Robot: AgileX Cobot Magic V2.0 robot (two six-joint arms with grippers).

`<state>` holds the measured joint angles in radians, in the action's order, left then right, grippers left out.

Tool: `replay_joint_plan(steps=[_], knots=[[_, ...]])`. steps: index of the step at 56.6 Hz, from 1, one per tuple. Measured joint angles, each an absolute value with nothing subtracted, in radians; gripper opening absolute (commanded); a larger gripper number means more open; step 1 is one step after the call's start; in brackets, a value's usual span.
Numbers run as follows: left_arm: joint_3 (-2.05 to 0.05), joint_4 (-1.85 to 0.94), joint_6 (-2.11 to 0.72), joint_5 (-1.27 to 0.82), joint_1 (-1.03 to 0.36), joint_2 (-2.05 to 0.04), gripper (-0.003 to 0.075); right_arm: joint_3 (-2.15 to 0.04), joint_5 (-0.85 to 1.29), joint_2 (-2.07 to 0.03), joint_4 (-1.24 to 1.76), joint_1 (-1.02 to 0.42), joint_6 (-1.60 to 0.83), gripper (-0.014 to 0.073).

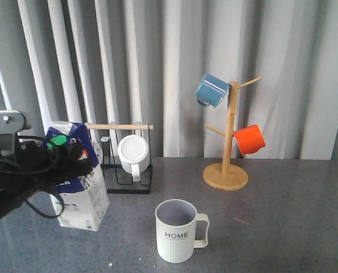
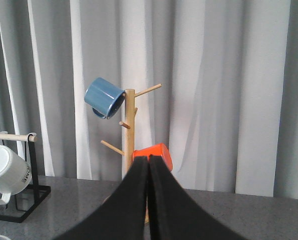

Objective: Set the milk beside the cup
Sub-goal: 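Carry the milk carton with the left gripper beside the HOME mug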

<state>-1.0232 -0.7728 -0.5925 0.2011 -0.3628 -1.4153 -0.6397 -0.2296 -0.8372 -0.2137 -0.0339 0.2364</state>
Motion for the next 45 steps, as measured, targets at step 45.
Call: replay_joint_plan(steps=[45], knots=[[-1.127, -1.276, -0.918, 0.524, -0.671, -1.650, -0.0006, -0.640, -0.229, -0.837, -0.214, -0.034, 0.236, -0.0009]])
